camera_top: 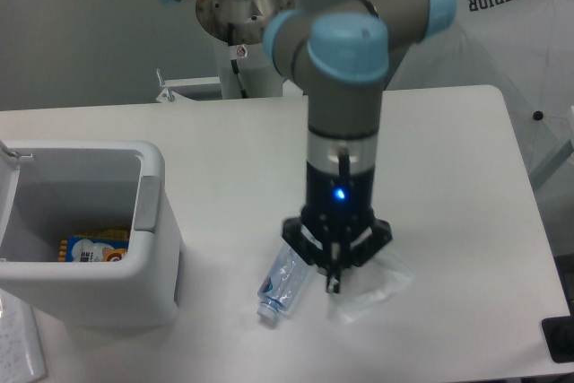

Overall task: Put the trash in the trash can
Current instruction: 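Carry the bag over the white bin and open the gripper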

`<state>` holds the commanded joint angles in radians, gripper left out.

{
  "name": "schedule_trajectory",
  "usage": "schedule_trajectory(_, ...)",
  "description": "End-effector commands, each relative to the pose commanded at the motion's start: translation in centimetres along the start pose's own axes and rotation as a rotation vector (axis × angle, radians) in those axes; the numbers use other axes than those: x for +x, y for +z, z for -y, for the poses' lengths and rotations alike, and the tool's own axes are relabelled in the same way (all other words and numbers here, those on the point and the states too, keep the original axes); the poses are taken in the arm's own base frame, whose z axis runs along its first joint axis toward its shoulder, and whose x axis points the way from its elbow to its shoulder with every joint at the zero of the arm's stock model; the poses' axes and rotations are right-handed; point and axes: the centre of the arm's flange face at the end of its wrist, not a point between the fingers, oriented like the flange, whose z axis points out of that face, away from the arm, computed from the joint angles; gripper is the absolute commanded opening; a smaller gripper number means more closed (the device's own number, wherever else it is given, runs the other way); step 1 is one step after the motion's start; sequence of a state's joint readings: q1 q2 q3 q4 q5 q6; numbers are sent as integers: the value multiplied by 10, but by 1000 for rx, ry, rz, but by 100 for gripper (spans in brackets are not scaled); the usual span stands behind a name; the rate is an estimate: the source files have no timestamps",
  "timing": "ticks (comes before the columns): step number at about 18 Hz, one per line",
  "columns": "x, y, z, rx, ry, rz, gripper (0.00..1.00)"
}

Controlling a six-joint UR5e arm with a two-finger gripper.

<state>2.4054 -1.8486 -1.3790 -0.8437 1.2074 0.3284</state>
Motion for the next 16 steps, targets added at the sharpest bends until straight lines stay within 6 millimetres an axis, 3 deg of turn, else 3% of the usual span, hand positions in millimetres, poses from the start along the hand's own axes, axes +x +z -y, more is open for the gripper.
schedule_trajectory(3, 60, -19, 8, 26, 17, -47, 0)
schedule_trajectory(8, 140, -54, 17, 72, 31, -109, 0)
schedule_trajectory(16, 259, -89, -2, 73, 88, -236, 0)
